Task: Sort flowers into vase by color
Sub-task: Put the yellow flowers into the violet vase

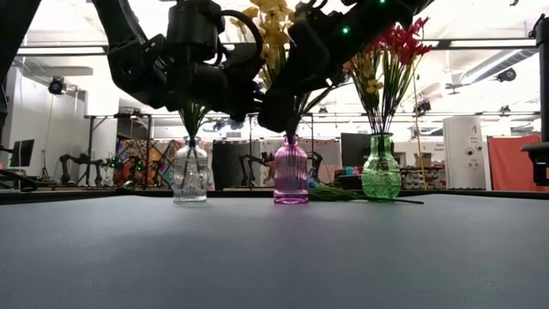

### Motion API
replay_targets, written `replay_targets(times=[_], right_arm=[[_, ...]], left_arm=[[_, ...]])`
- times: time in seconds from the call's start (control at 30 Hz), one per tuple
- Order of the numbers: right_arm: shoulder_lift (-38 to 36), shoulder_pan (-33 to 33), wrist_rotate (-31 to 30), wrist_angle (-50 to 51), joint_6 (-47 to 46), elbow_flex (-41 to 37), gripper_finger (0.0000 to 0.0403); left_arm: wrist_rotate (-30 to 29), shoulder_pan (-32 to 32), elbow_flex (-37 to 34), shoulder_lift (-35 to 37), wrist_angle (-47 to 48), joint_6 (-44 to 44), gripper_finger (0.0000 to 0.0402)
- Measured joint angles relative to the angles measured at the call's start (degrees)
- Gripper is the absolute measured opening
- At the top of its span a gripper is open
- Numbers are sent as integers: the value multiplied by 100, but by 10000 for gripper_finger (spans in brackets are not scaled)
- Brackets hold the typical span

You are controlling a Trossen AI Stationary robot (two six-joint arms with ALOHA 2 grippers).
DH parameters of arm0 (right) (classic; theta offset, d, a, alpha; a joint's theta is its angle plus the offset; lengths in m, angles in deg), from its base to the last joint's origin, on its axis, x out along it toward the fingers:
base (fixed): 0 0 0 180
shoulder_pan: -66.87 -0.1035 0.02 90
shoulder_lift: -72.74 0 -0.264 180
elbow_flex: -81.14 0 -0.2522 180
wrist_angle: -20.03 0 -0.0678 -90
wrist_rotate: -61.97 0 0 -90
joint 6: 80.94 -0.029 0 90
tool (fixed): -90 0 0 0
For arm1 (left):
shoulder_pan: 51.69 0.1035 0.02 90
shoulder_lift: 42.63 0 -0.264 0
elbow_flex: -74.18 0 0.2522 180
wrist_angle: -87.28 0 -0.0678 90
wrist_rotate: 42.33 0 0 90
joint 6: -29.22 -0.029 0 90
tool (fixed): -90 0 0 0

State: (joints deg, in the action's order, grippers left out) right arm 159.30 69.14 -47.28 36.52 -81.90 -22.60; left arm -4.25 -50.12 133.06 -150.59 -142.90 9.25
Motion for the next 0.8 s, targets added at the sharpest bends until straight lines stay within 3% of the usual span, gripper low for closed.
replay_targets(times=[0.33,0.8], right_arm=[[-72,-84,40,251,-84,3,306],[-402,-100,804,447,-145,-15,306]], left_arm=[[37,-4,4,0,38,-5,334],[-292,11,20,7,-11,40,334]])
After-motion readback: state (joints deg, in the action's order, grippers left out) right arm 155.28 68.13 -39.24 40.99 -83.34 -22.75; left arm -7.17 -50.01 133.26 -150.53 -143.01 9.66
